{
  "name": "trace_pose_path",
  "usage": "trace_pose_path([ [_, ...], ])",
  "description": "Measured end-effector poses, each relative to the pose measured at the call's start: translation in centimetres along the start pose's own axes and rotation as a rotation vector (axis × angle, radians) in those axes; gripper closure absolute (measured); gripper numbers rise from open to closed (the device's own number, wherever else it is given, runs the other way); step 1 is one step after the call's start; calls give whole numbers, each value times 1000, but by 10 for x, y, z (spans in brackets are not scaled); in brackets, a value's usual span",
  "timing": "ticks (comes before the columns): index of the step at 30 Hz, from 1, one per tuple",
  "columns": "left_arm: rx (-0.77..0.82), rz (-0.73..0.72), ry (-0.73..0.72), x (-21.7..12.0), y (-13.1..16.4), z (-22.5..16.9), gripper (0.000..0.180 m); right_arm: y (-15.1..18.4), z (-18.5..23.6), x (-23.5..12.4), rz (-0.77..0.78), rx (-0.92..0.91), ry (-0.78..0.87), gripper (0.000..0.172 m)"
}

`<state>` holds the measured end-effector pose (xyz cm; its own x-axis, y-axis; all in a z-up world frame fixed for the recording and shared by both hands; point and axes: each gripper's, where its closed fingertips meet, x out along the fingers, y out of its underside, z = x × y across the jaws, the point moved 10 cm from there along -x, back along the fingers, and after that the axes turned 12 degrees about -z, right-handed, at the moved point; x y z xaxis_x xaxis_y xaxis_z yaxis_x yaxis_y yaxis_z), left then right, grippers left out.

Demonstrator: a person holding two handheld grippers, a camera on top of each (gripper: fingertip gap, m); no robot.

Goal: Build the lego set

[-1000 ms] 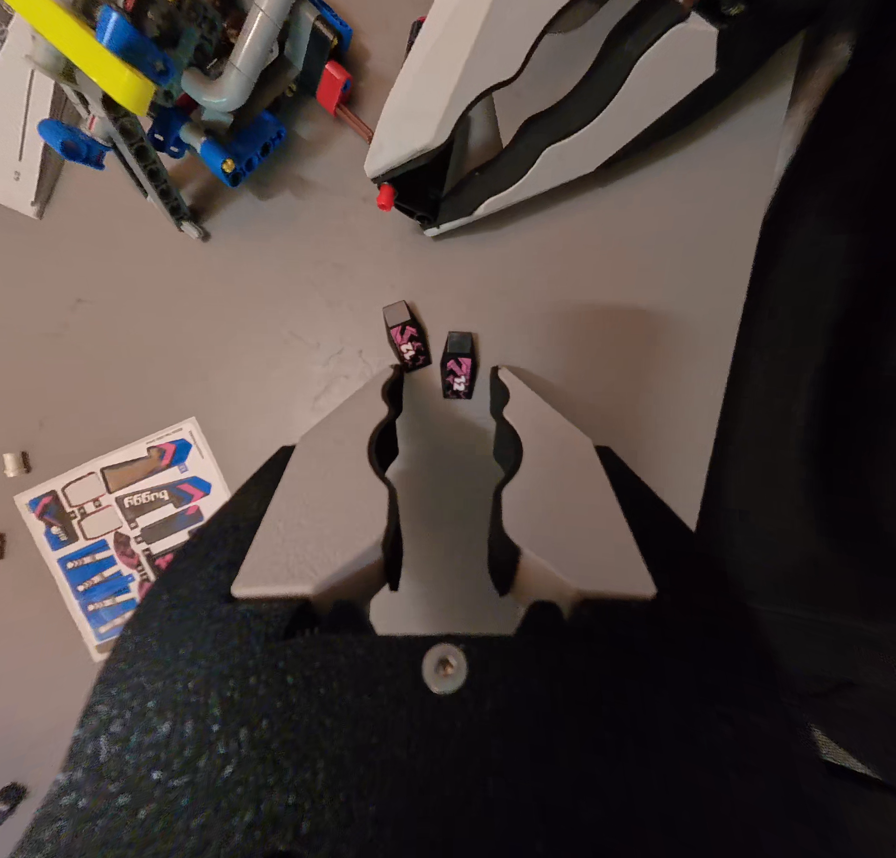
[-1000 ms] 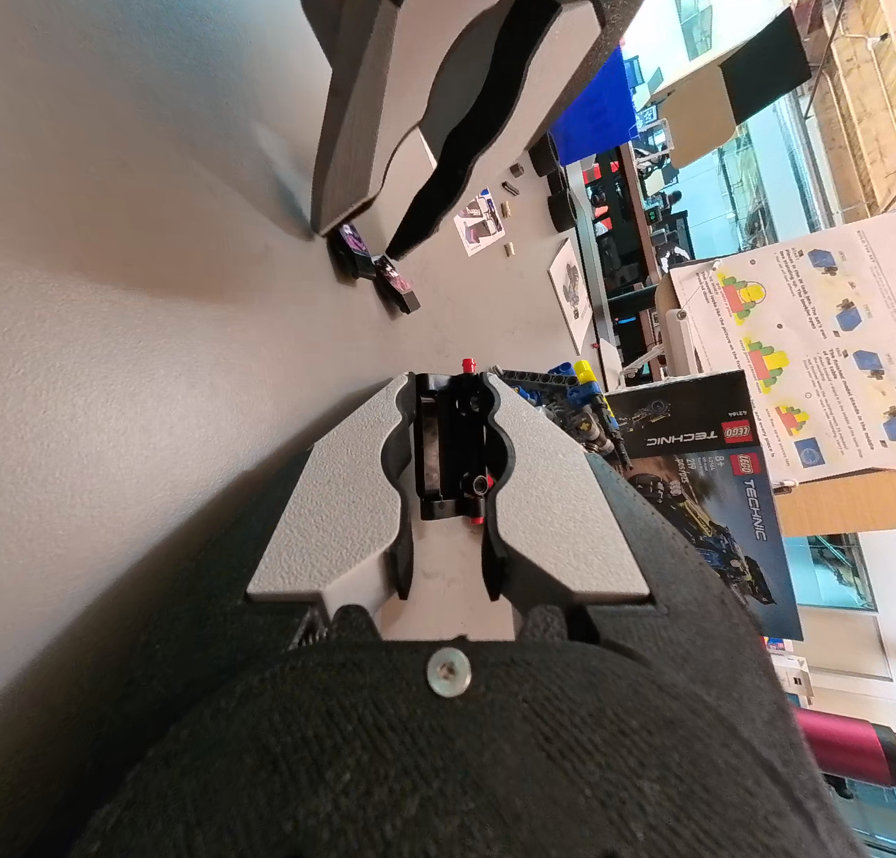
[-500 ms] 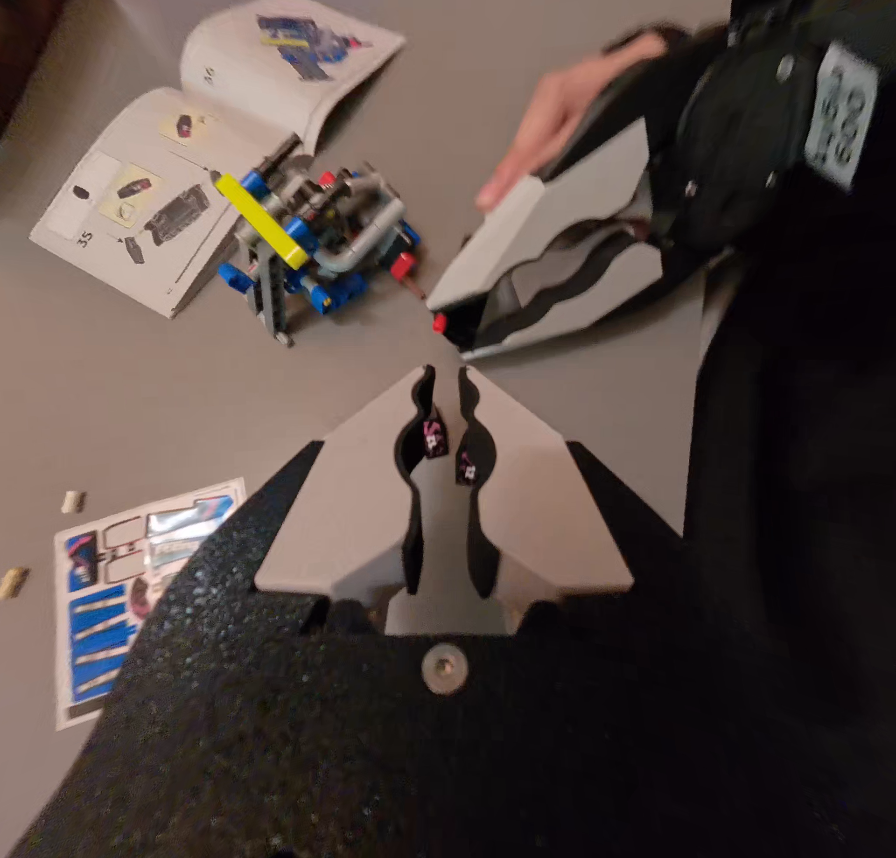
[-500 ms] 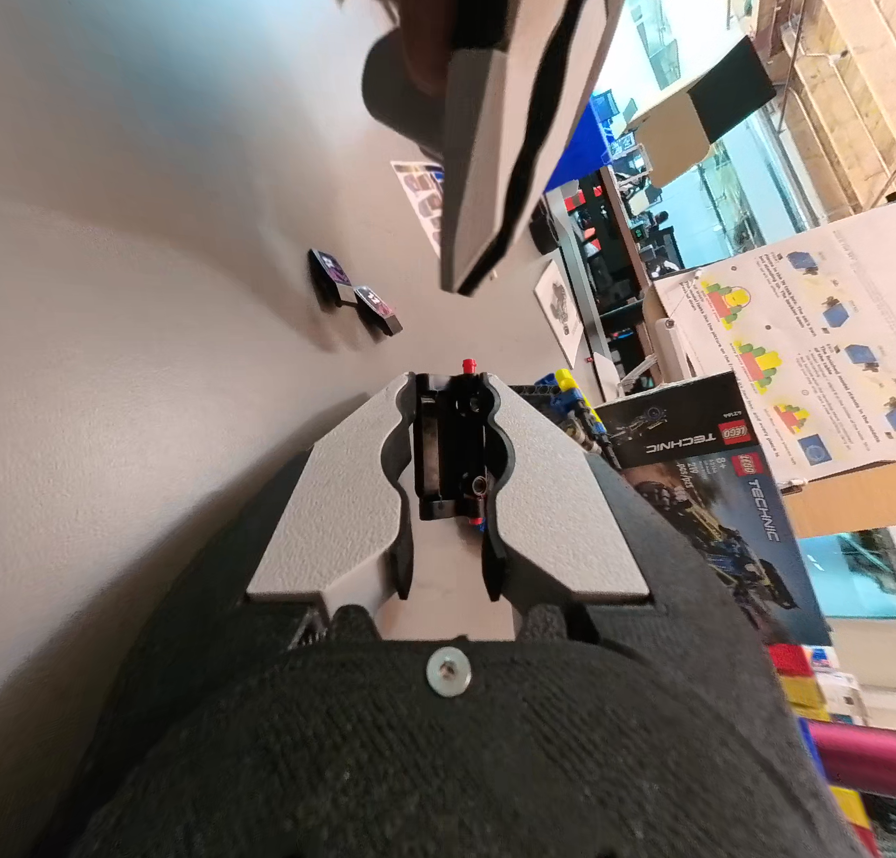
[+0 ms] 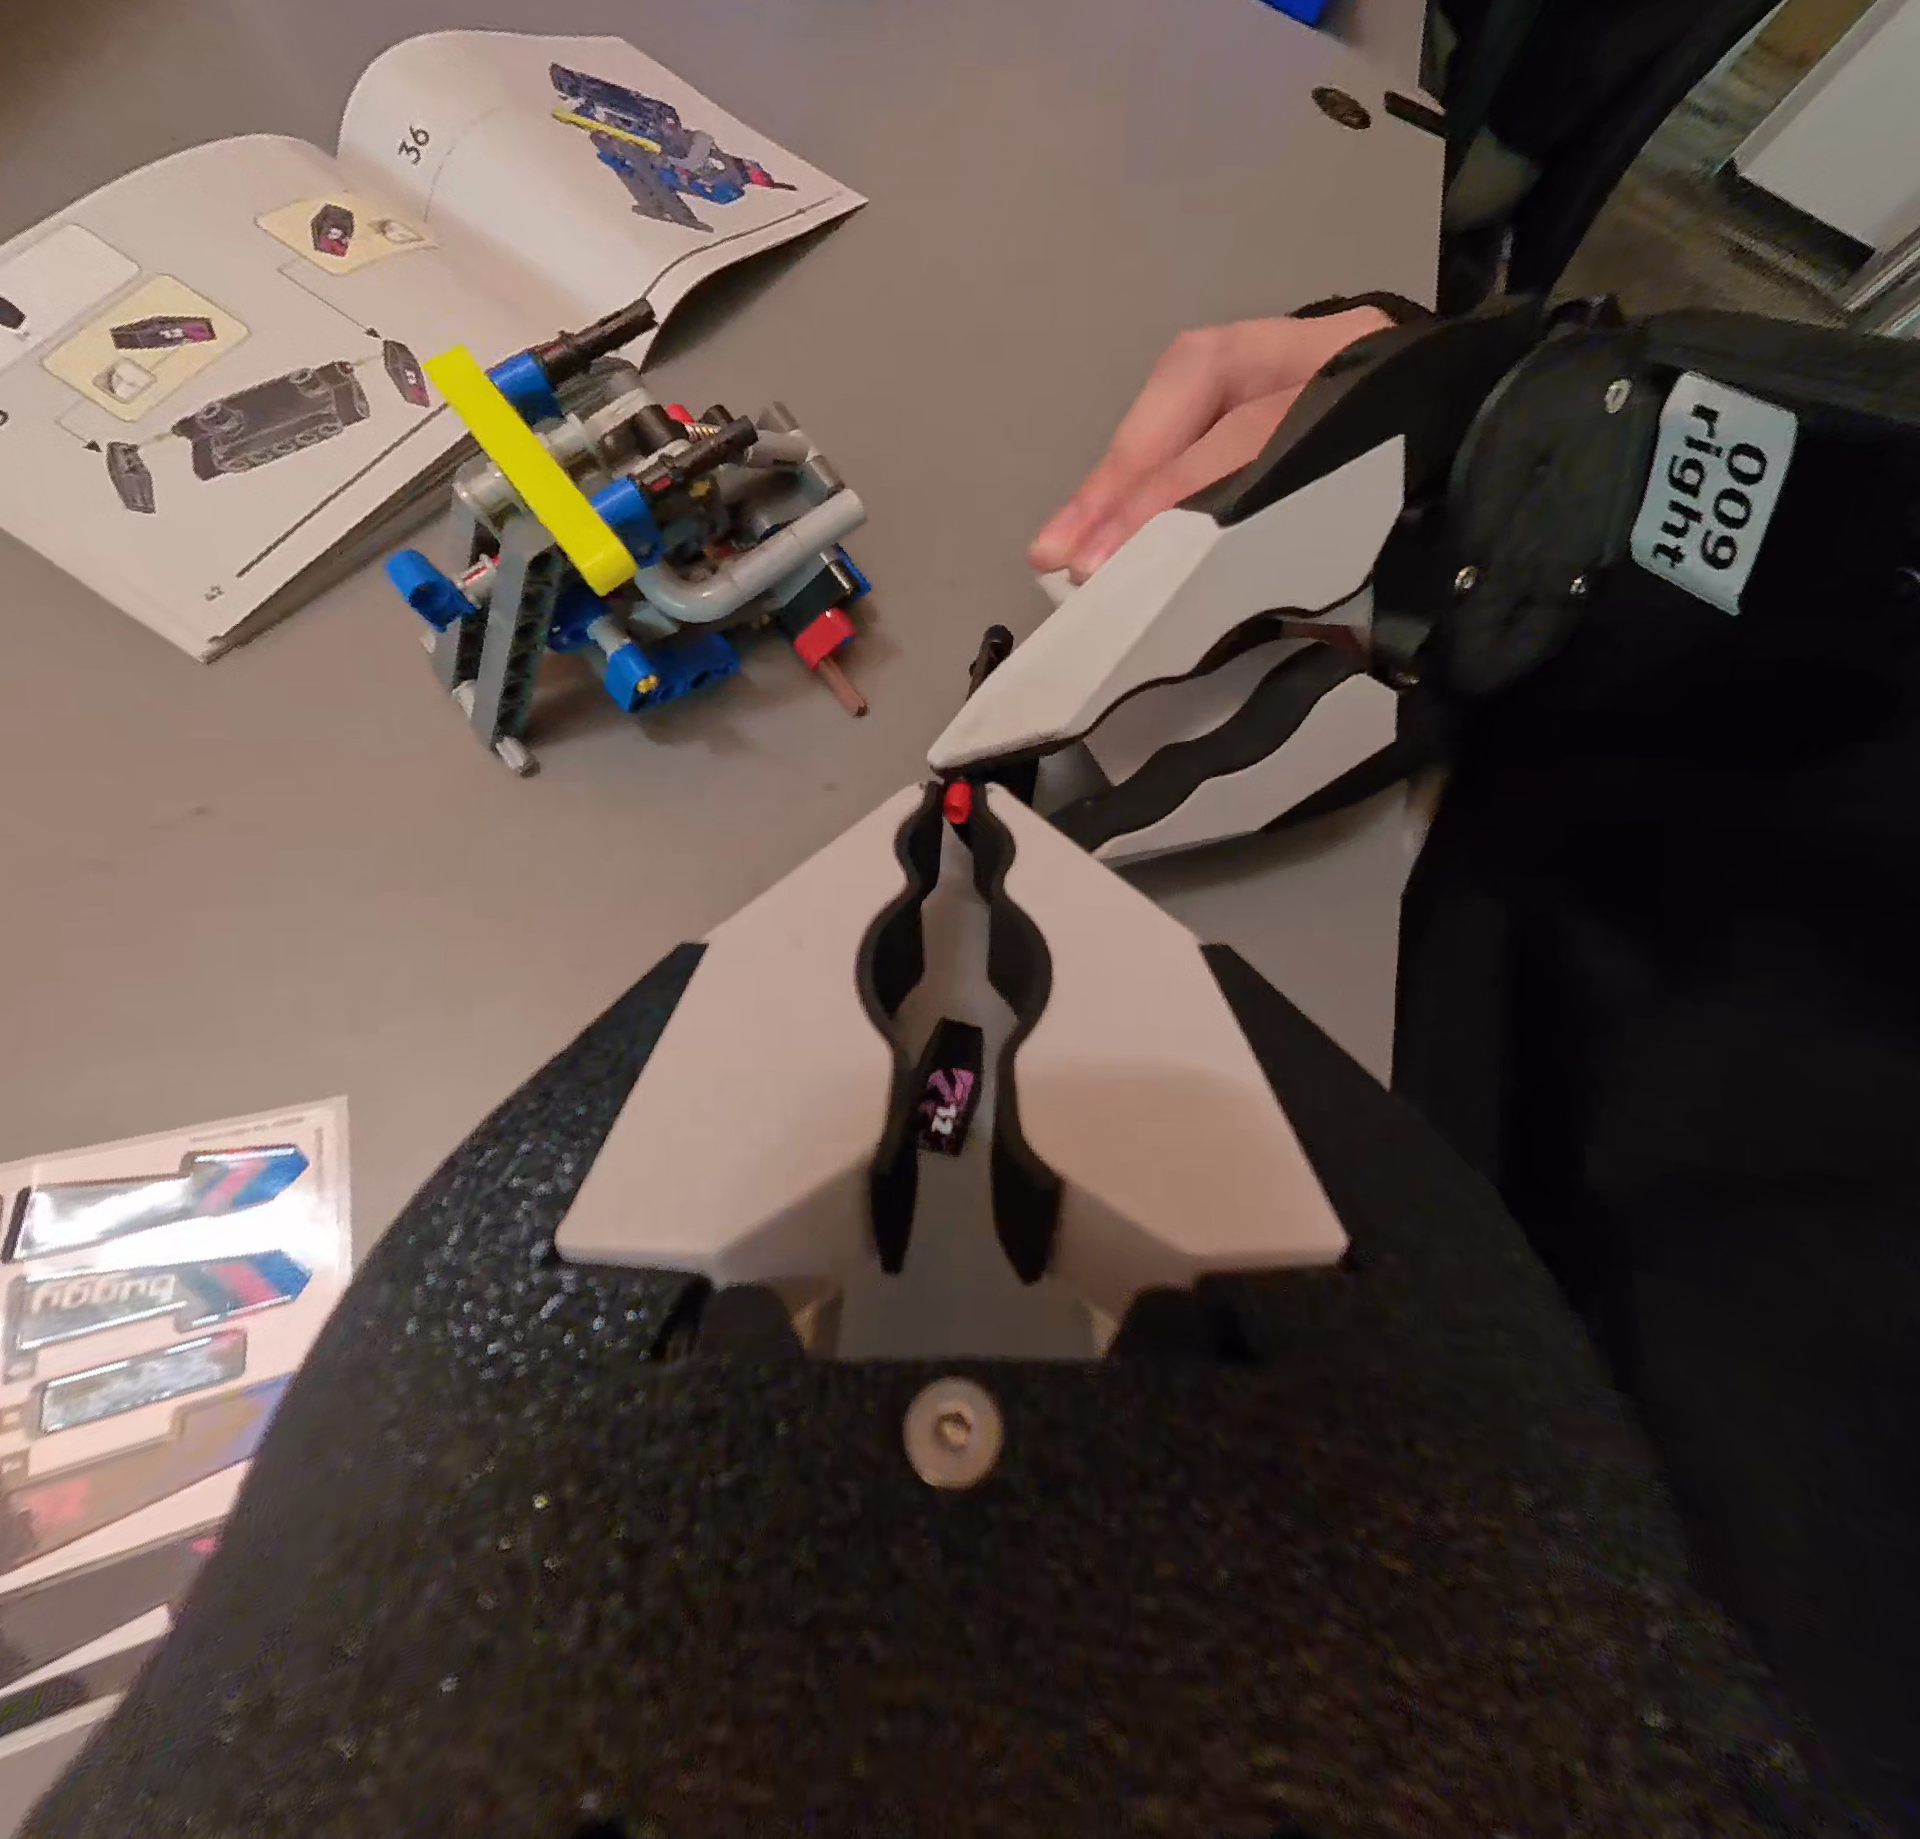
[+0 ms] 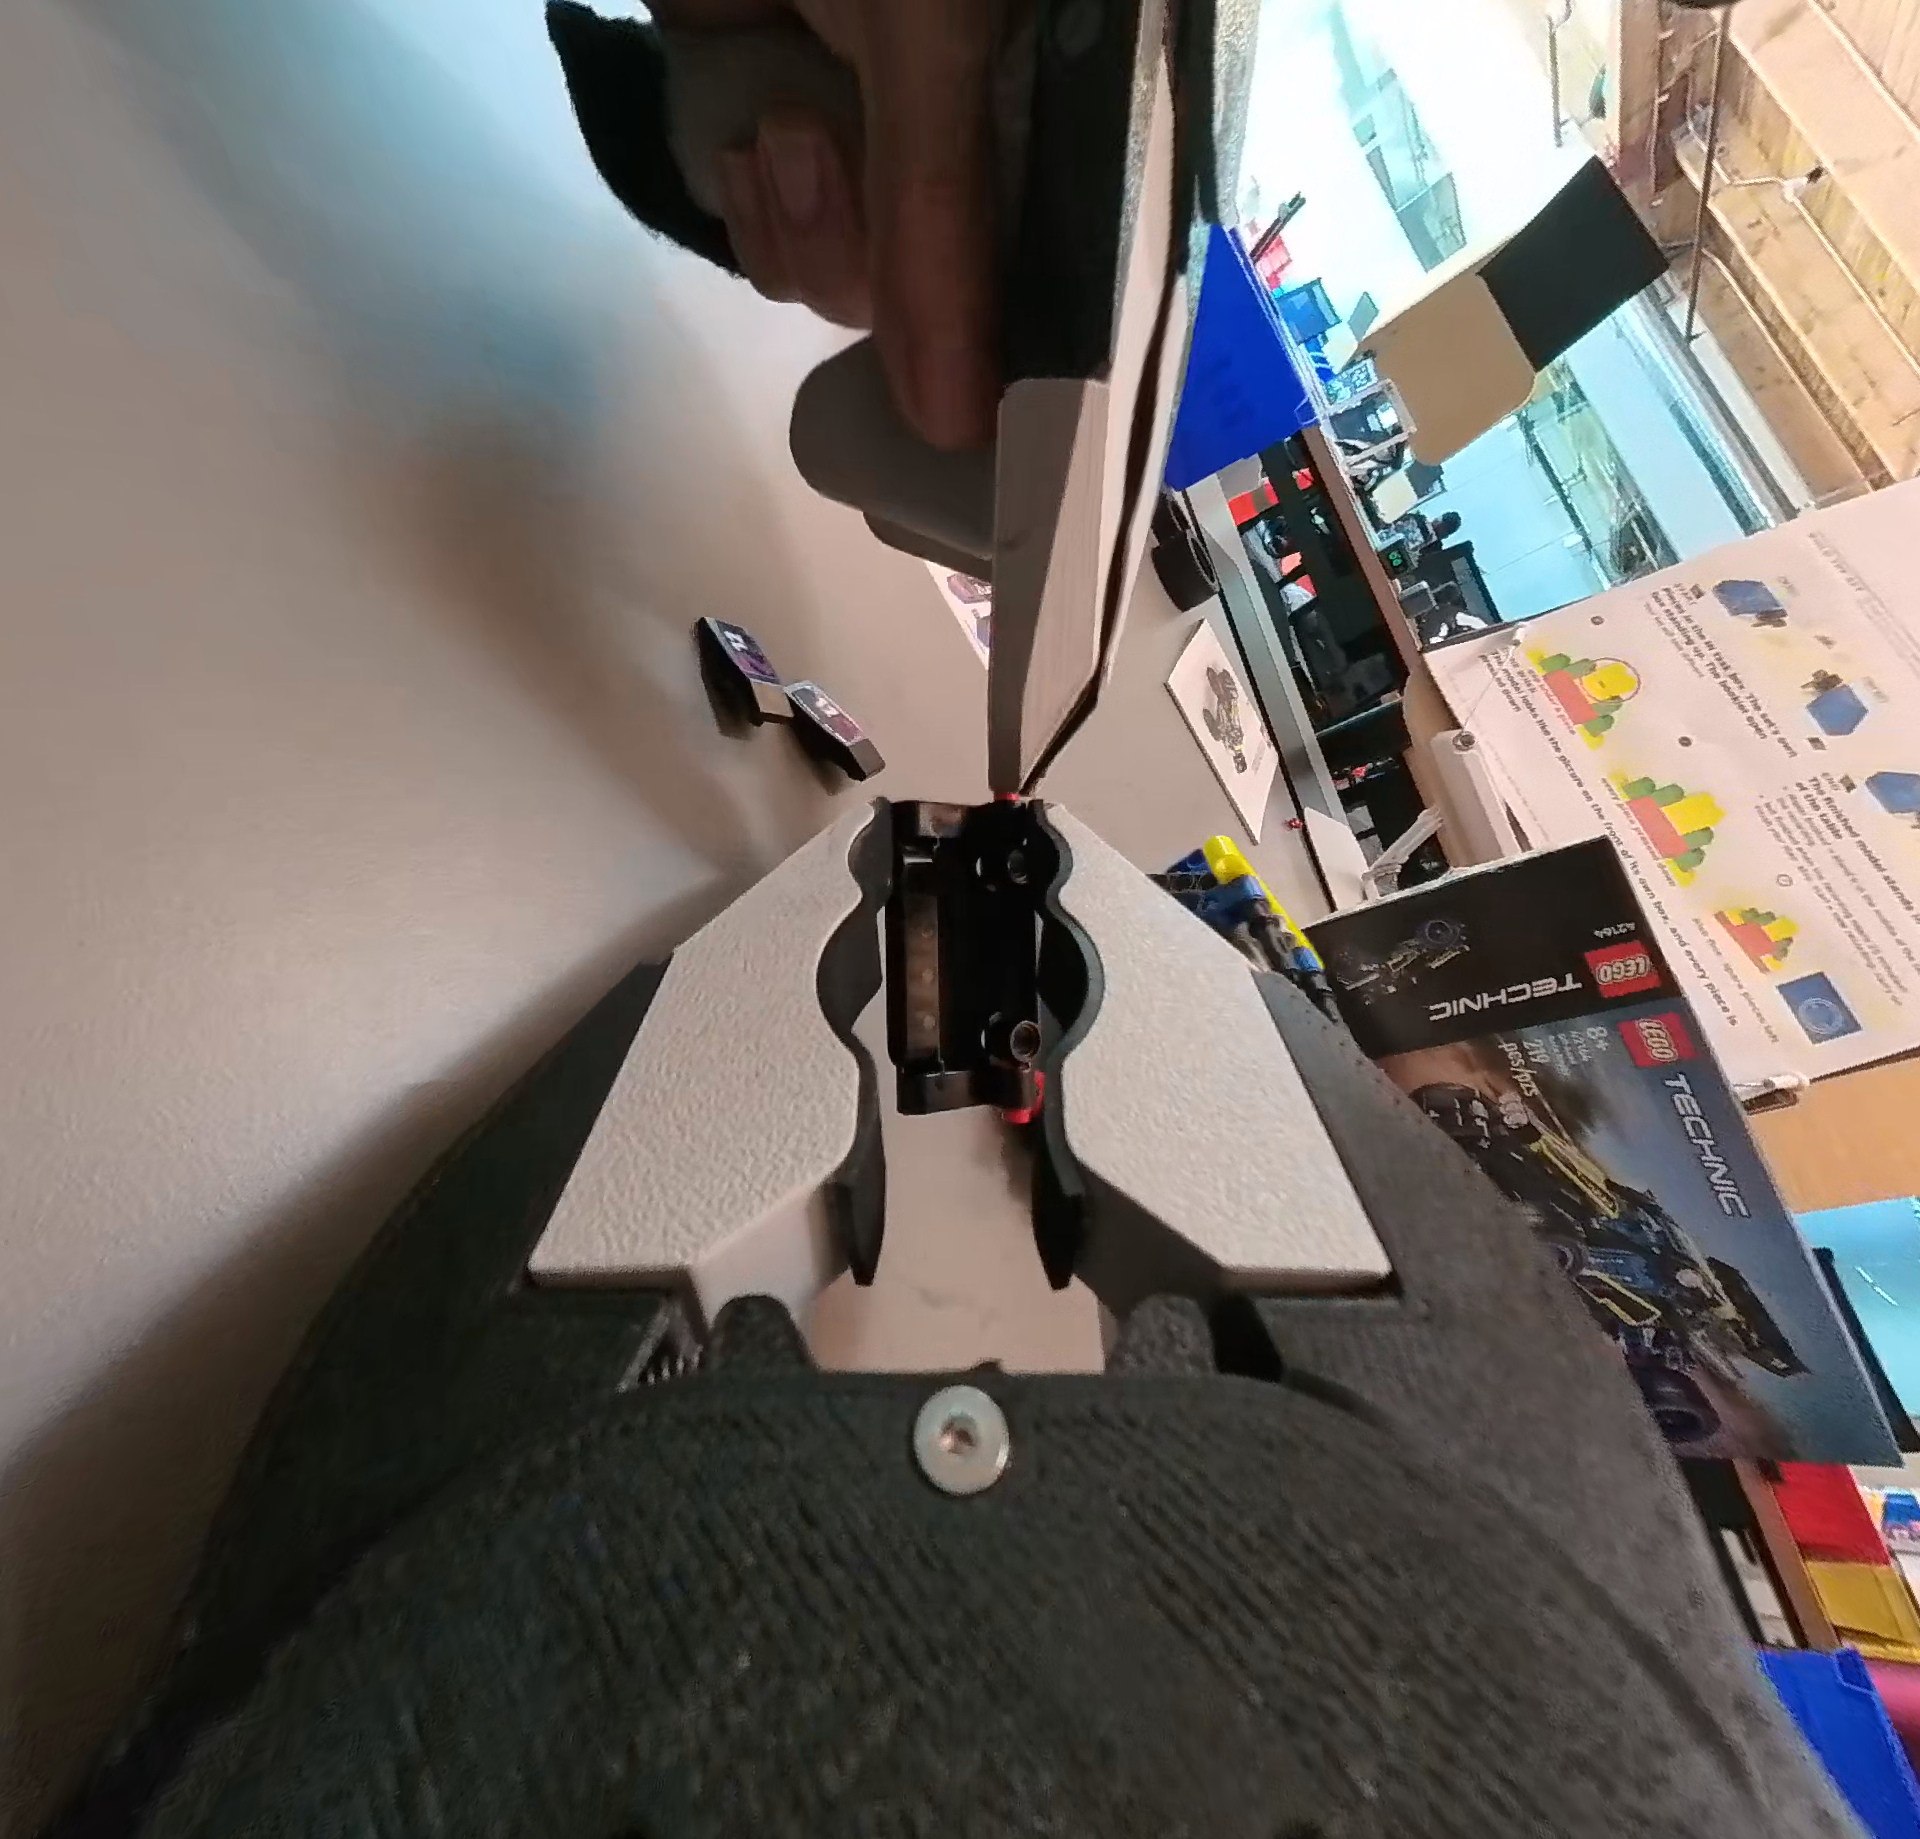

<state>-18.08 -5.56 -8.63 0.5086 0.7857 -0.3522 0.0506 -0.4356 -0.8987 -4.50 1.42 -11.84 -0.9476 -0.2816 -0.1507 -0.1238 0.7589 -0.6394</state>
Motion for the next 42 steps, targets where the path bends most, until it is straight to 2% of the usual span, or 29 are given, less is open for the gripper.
trace_pose_path([
  [4, 13, -15, 11, -1, 4, 1, 178, 1, 2, 1, -2, -21, -8, 149],
  [7, 27, -8, 3, -3, 9, 4, 178, 6, 3, 2, 51, -40, -17, 140],
  [14, 72, 10, 8, -8, 14, 7, 179, 8, 3, -4, 0, -27, -75, 146],
  [18, 138, -4, 15, -9, 11, 3, 179, 11, -9, -8, -3, 128, -133, 145],
  [24, 289, 18, 25, -4, 12, -5, 179, 14, -19, 0, 7, 279, -219, 166],
  [26, 312, 36, 19, -3, 14, -4, 179, 15, -19, 2, 22, 299, -247, 166],
  [33, 309, 38, -16, -2, 23, 0, 179, 17, -14, 6, 33, 201, -244, 166],
  [42, 285, 51, 30, -7, 24, 6, 179, 16, -9, 4, 11, 110, -205, 166],
])
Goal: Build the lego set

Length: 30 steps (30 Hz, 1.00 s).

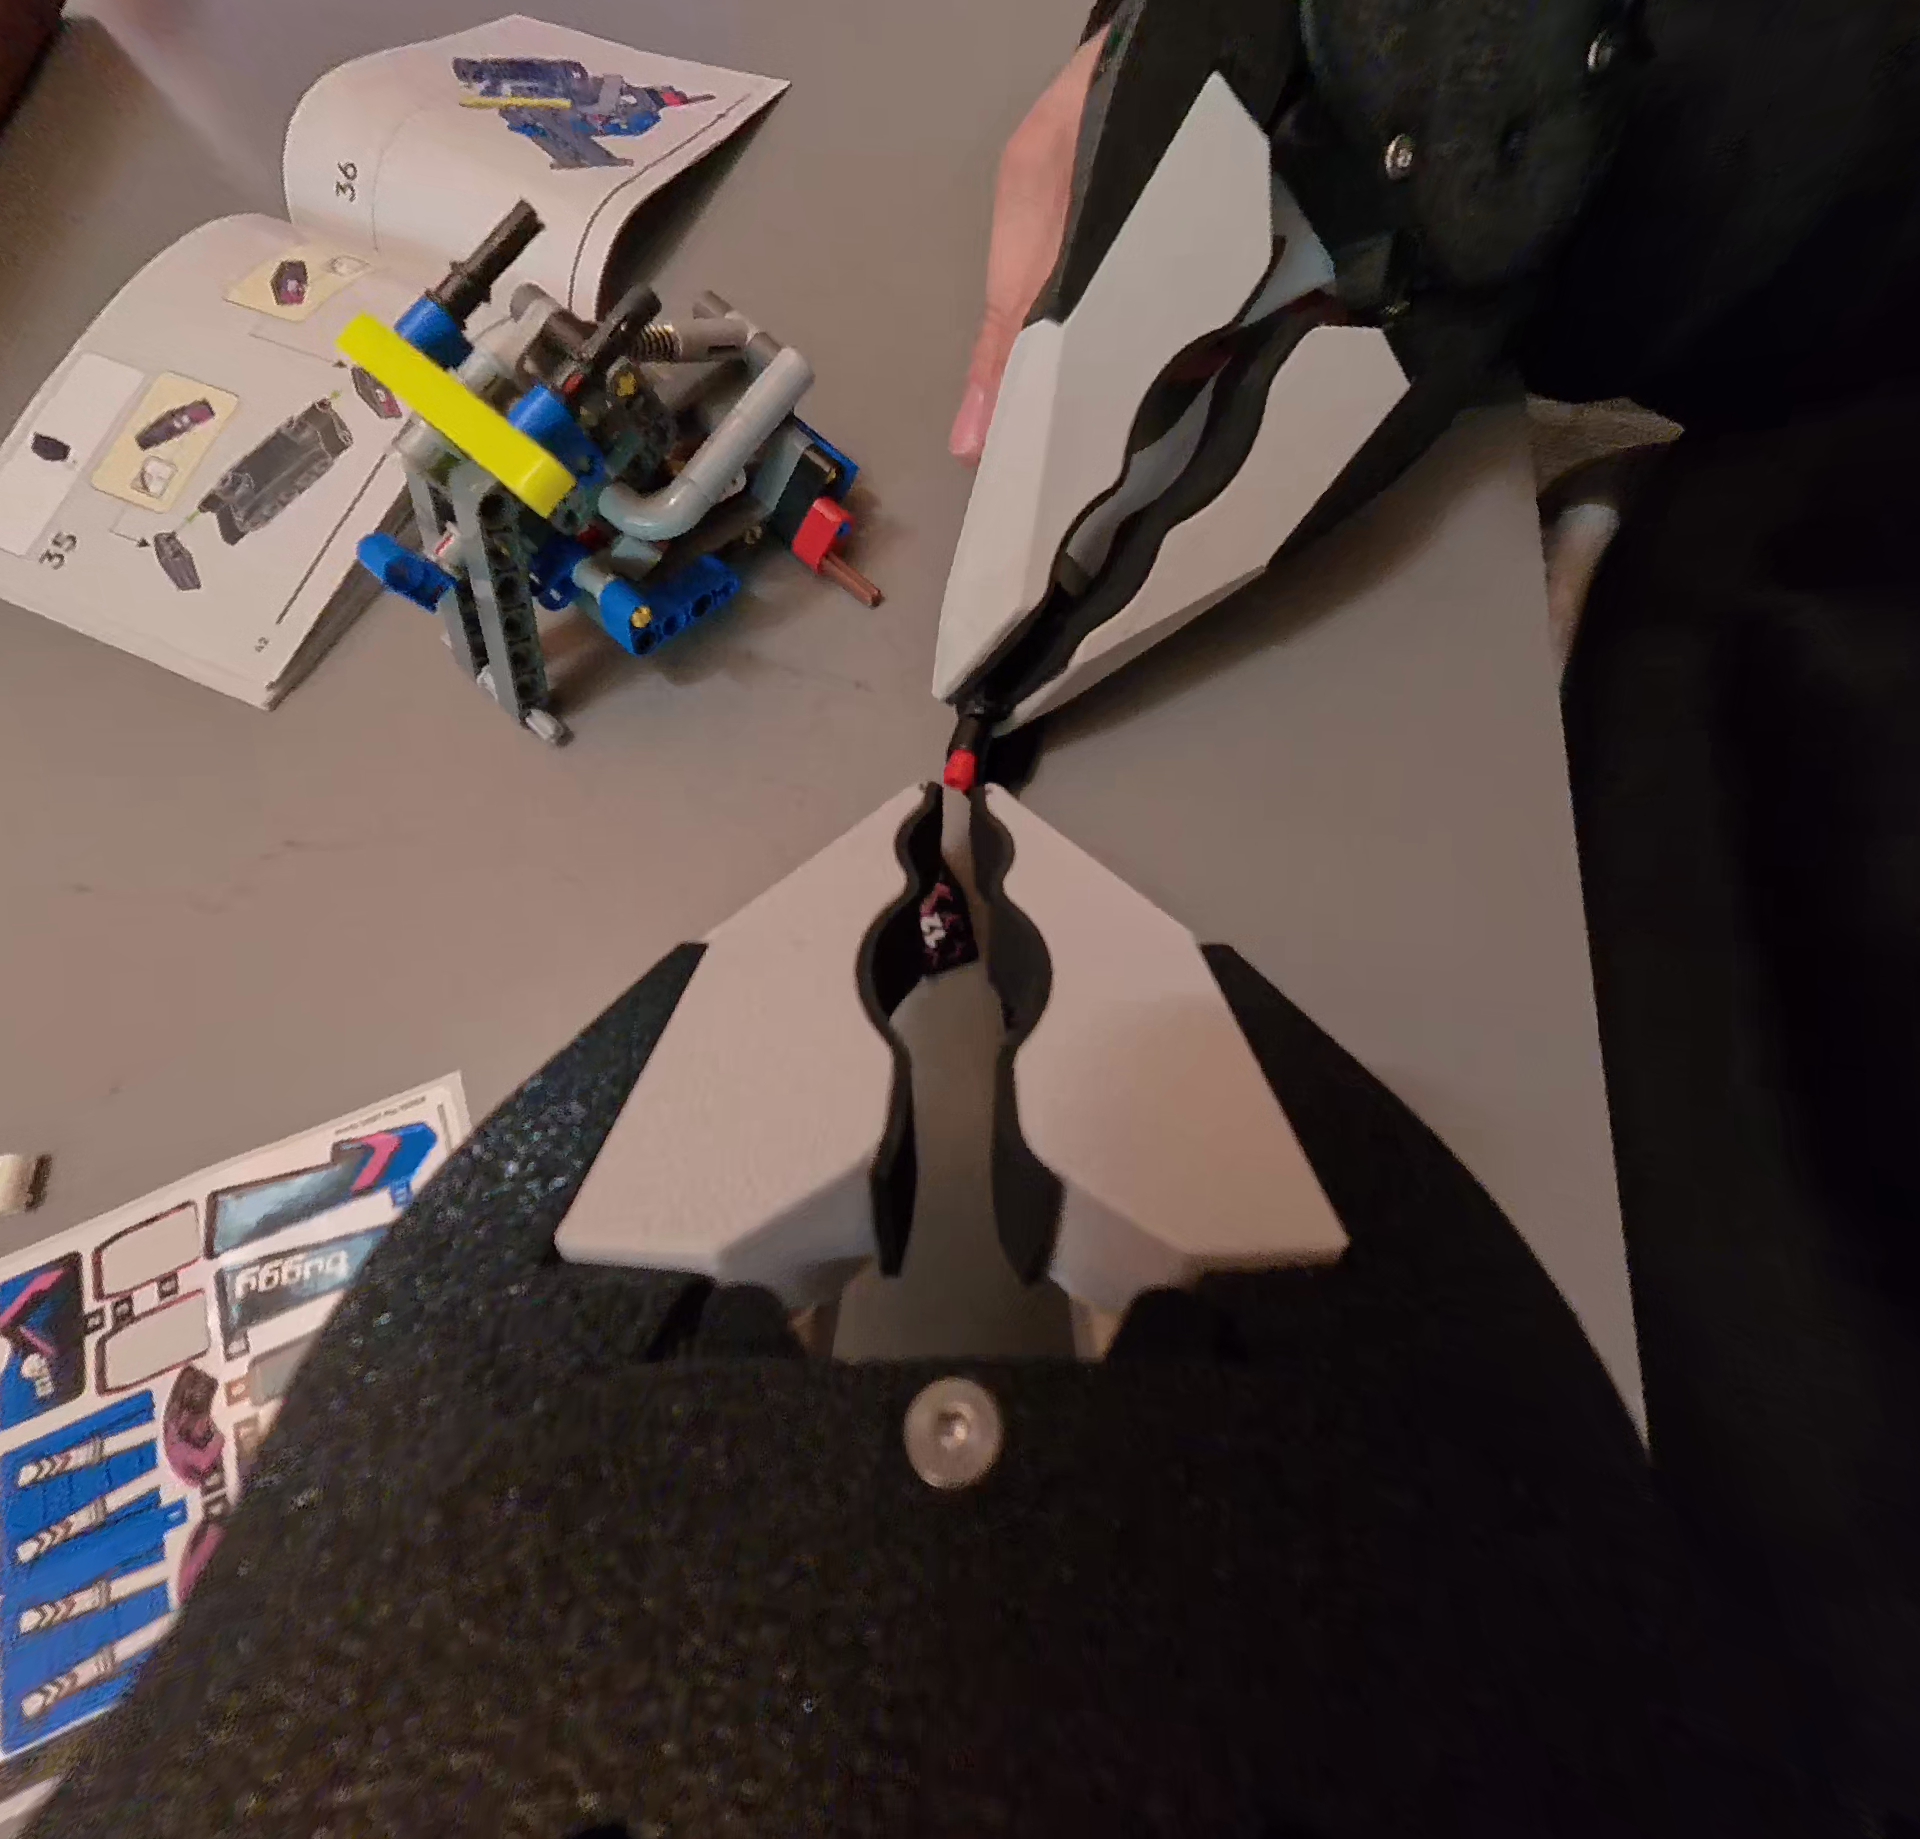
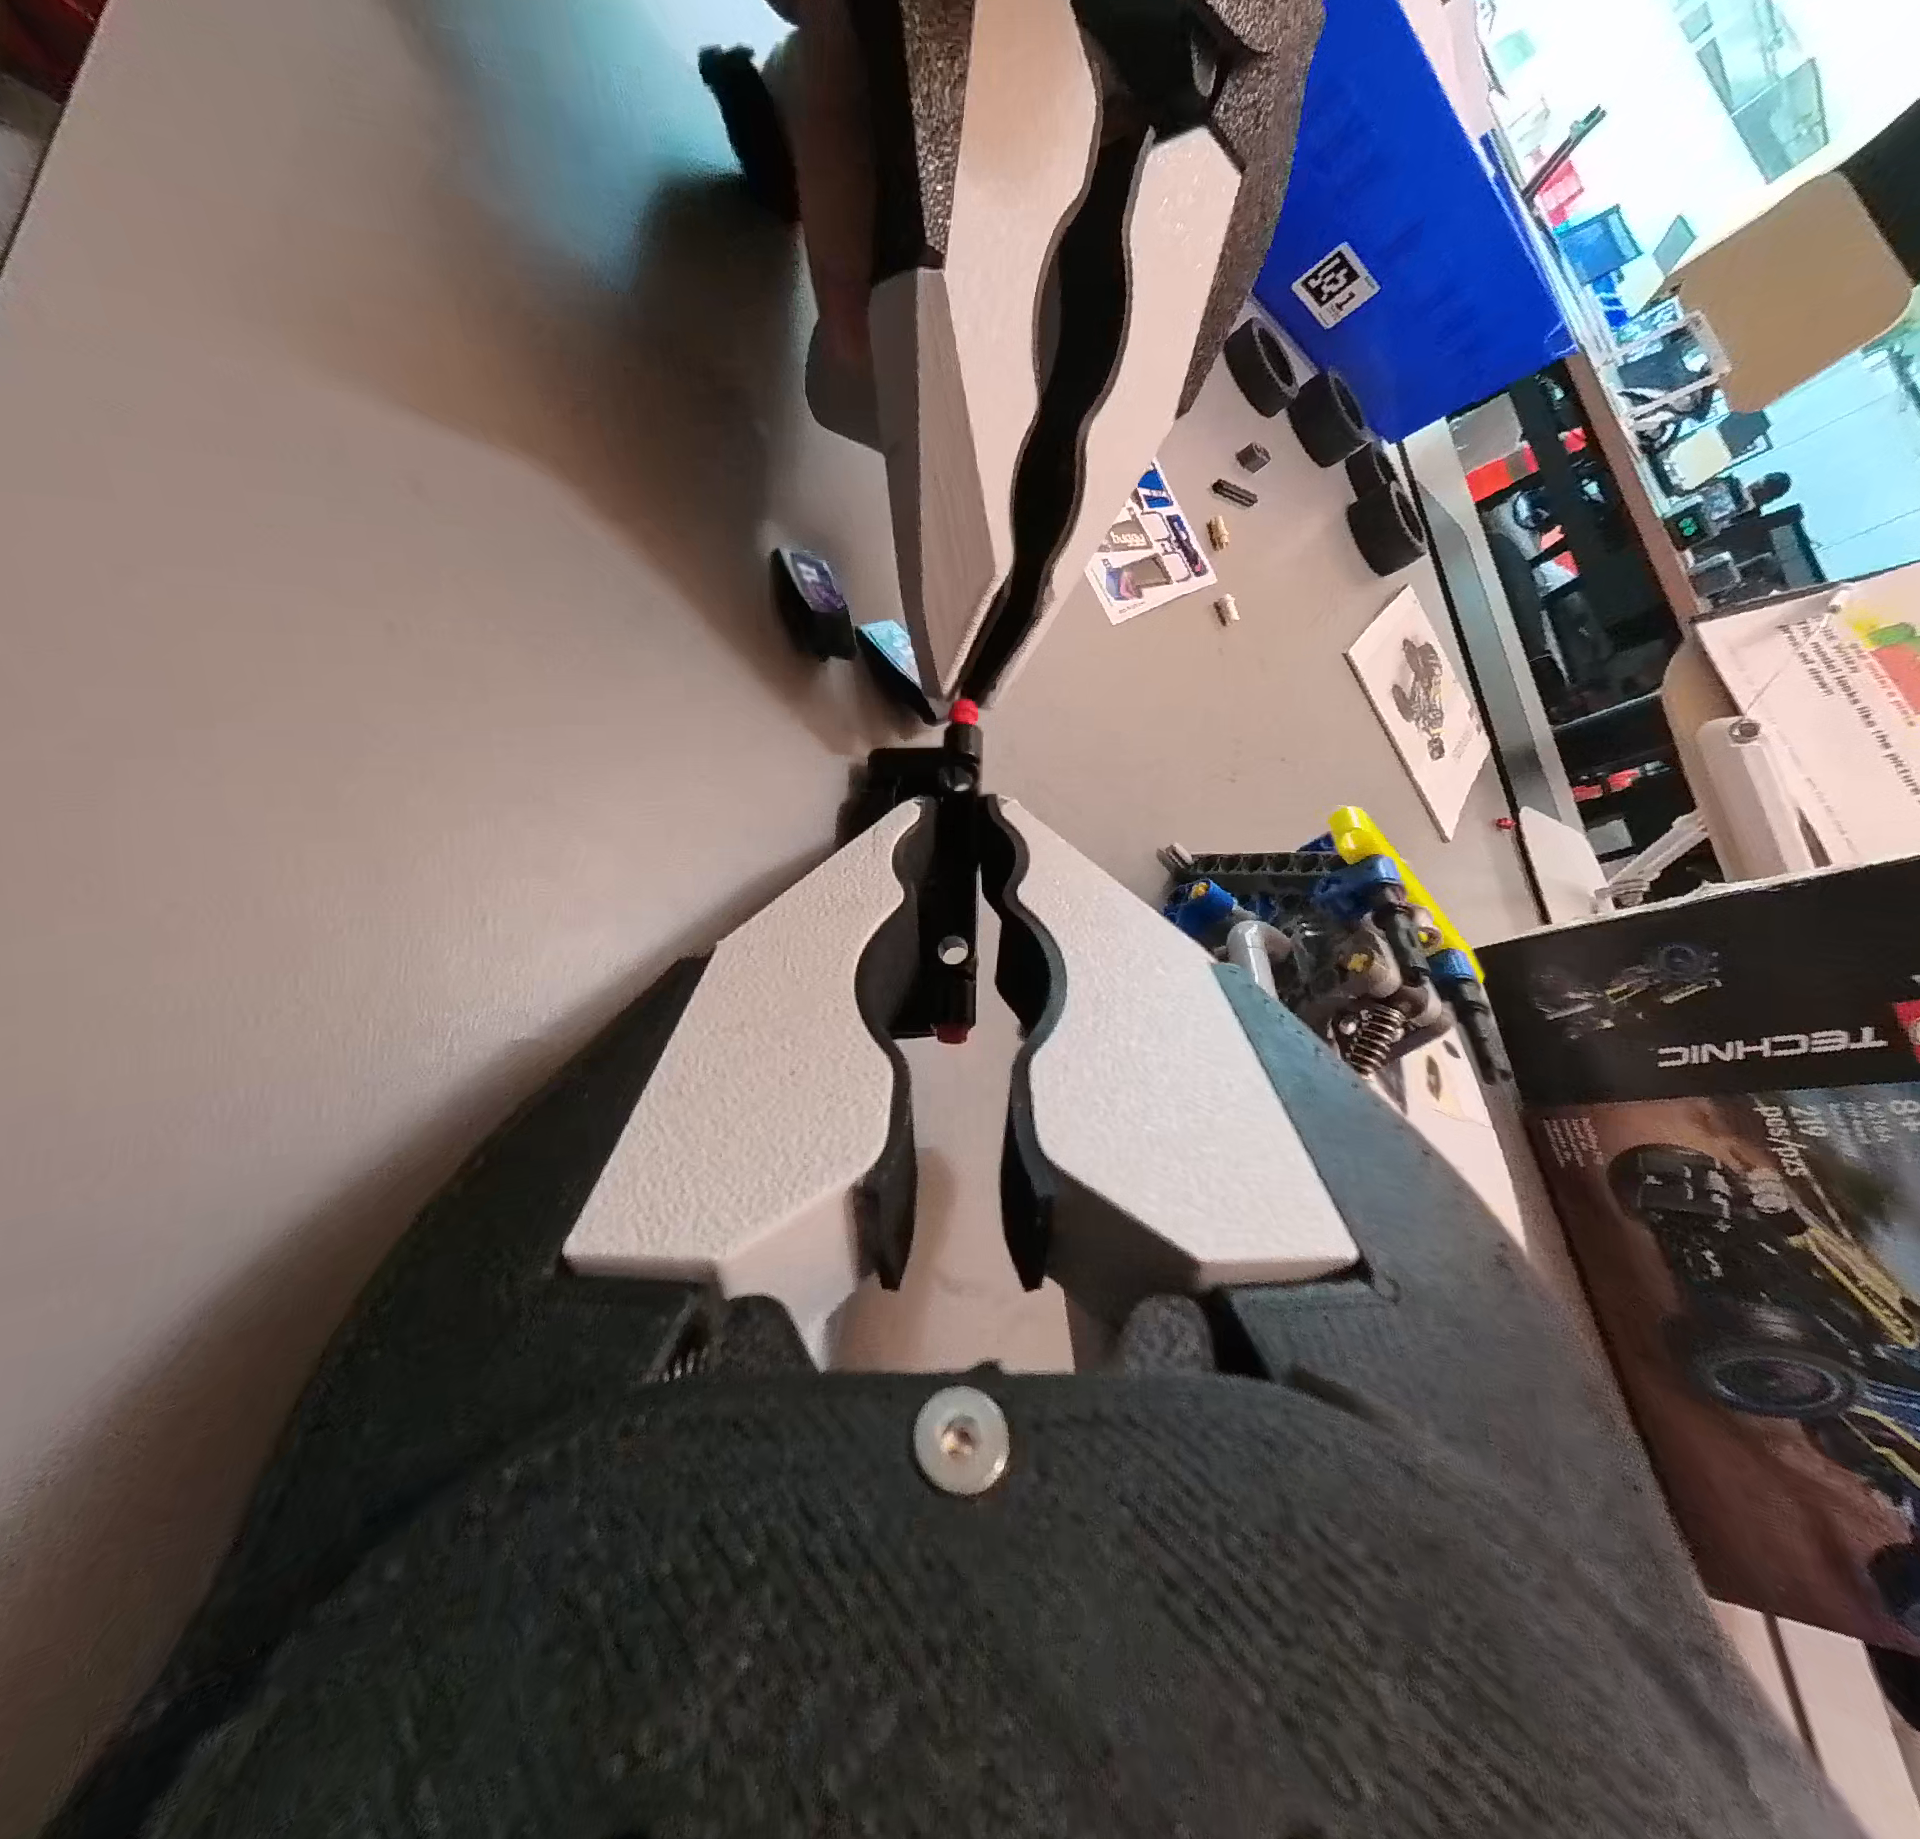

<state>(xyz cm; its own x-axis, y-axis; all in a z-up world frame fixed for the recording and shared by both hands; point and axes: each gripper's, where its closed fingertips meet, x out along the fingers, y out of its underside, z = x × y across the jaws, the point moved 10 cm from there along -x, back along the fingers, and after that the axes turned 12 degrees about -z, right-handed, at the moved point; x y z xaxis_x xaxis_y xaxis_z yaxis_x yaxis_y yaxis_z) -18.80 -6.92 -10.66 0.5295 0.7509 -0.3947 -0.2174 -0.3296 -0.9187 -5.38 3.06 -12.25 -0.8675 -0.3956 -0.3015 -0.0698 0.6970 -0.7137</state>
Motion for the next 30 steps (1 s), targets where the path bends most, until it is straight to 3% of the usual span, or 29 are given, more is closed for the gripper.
trace_pose_path([
  [12, 72, 53, 70, 5, 2, 3, 180, 0, 1, 0, -10, -22, -1, 166],
  [24, 100, -2, 98, 1, 0, 7, 180, 0, 2, 0, -20, -49, 5, 166],
  [30, 186, -4, 69, 4, -1, 4, 180, -1, 2, 3, -13, -46, 9, 166],
])
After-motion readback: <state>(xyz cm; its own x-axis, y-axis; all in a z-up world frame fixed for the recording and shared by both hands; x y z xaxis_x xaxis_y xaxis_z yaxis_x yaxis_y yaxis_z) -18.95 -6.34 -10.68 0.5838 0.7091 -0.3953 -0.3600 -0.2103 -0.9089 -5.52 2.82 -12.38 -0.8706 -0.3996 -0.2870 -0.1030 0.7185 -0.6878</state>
